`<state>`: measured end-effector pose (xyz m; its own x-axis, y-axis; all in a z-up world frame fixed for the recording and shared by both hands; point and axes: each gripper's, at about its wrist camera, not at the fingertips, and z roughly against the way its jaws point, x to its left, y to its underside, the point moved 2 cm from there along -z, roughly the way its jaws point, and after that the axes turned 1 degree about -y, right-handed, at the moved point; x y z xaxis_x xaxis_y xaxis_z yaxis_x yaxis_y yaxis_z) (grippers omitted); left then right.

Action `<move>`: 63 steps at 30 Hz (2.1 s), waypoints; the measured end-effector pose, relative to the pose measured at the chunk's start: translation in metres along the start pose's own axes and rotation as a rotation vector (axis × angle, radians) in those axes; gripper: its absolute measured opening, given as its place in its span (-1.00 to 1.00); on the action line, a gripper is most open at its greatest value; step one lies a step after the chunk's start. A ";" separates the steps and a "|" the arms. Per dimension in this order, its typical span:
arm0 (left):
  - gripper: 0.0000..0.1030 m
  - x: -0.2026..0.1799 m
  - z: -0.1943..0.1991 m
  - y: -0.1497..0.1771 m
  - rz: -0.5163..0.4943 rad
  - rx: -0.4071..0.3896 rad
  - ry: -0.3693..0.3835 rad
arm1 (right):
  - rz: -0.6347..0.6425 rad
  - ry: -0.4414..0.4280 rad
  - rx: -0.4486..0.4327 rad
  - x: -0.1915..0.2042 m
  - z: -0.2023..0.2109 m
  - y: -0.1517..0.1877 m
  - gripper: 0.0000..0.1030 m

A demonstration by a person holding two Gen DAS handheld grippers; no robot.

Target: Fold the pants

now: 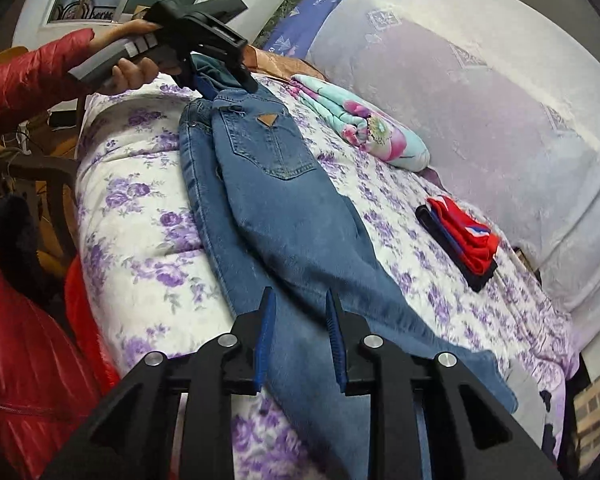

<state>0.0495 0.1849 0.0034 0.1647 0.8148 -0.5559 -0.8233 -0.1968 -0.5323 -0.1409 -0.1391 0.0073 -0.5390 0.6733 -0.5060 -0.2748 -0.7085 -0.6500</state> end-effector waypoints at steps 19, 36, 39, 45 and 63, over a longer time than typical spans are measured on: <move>0.29 -0.009 0.005 0.004 -0.013 -0.040 -0.134 | 0.371 0.162 -0.032 0.023 -0.026 -0.009 0.07; -0.53 -0.020 0.054 0.037 -0.087 -0.165 -0.169 | 0.160 0.103 0.001 0.026 0.002 0.005 -0.87; -0.51 -0.005 0.042 0.051 -0.065 -0.122 -0.181 | 0.159 0.071 0.046 0.040 -0.010 0.021 -0.86; -0.34 0.007 0.044 0.049 0.007 -0.111 -0.118 | 0.176 0.122 0.067 0.052 -0.020 0.023 -0.81; 0.92 -0.099 -0.037 0.108 -0.559 -0.220 -0.420 | -0.388 -0.005 0.040 -0.061 0.025 0.012 0.32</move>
<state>-0.0353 0.0634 -0.0225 0.2697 0.9572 0.1051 -0.5418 0.2410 -0.8052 -0.1316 -0.1936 0.0445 -0.3931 0.8917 -0.2244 -0.4893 -0.4094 -0.7701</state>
